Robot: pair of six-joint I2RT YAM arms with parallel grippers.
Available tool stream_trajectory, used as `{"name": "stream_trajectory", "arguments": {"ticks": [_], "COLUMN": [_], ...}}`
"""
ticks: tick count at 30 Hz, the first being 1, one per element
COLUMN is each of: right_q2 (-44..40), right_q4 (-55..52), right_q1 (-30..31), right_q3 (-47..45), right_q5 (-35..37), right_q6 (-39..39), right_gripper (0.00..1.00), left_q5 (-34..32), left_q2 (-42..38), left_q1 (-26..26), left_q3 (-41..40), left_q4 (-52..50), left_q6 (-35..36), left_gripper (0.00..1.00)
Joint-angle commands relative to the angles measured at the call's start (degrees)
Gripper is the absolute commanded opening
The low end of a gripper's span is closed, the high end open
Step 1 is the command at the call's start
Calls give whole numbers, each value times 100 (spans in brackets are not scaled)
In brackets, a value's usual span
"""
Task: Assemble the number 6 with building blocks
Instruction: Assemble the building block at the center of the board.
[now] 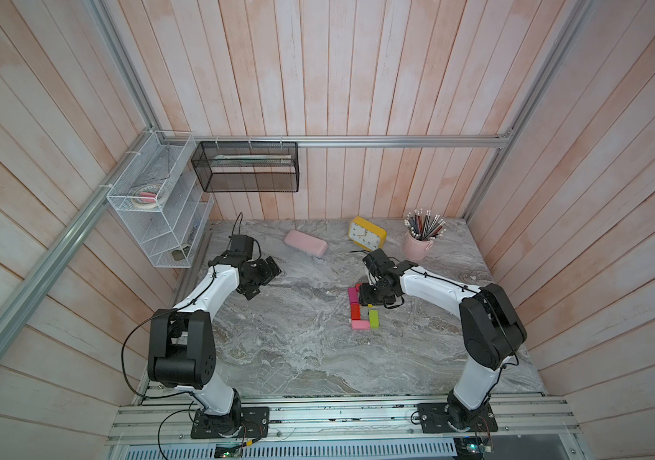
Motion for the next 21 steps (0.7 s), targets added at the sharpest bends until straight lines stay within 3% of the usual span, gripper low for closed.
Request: {"name": "stream_trajectory", "arguments": {"ticks": [1,21], "right_q2": [78,187], "right_q4": [109,396], "right_q1": [-45,-230], "right_q3": [-84,-308], "right_q5": [-32,-181], "right_q6": [65,109], "right_gripper": [56,56], "left_q5": [-24,-61], "left_q2": [-15,-8], "left_q1": [-34,-94], "left_q3": [26,87], "left_q4": [120,50], "left_q6": [-60,-103], "left_gripper": [98,98]}}
